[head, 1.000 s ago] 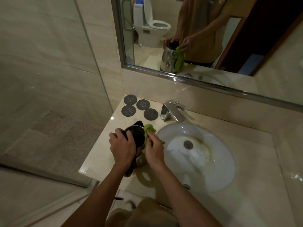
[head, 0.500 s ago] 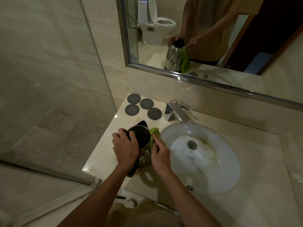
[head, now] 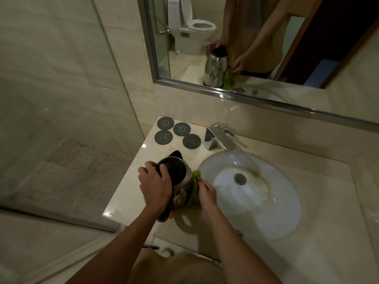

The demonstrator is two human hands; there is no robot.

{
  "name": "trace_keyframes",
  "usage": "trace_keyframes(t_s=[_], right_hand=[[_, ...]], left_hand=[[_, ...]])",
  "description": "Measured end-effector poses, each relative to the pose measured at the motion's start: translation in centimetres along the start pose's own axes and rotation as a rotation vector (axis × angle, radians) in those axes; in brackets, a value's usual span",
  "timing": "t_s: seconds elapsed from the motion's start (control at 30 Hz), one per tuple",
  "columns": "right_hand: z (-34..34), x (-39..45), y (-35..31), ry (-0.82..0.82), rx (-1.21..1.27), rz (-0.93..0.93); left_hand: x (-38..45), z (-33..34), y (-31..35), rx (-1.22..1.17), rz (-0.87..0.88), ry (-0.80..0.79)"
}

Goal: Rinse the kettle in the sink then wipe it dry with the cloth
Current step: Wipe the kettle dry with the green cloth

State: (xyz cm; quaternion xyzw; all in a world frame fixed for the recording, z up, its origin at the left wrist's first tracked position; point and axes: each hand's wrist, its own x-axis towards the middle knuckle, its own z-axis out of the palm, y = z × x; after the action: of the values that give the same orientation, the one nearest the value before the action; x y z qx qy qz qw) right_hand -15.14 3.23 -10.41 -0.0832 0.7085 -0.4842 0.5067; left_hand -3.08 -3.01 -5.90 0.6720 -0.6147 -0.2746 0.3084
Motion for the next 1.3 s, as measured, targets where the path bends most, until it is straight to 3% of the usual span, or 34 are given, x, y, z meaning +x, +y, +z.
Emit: trace_keyframes(t_s=[0.13, 0.27, 0.5, 0.63, 0.73, 0.87, 1.03, 1.3], right_hand=[[0.6, -0.6, 0.2, 0.094, 0.038, -0.096], [0.6, -1.0, -0.2, 0.086, 0.064, -0.192], [1.0, -0.9, -0.2, -0.084, 0.069, 0.070], [1.1, -1.1, -0.1, -0.054, 0.064, 0.095], [1.3, -1.8, 0.2, 0.067, 0.010, -0.017], [2.4, -4.1, -1.7, 0.242, -0.244, -0.257], [4.5, -5.9, -2.0, 0.235, -0.387, -0.373], [4.5, -5.3, 0.9, 0.202, -0.206, -0.068]], left_hand=[[-0.1, 0.1, 0.0, -0.004, 0.000, 0.001], [-0.1, 0.2, 0.0, -0.007, -0.004, 0.008], [-0.1, 0.1, 0.1, -0.012, 0.006, 0.016], [-0.1, 0.1, 0.0, -0.012, 0.005, 0.016], [0.0, 0.2, -0.2, -0.007, 0.000, 0.015], [0.1, 0.3, -0.2, -0.007, -0.004, 0.019], [-0.1, 0.2, 0.0, -0.019, -0.014, 0.015], [-0.1, 0.2, -0.1, -0.042, -0.029, 0.010]])
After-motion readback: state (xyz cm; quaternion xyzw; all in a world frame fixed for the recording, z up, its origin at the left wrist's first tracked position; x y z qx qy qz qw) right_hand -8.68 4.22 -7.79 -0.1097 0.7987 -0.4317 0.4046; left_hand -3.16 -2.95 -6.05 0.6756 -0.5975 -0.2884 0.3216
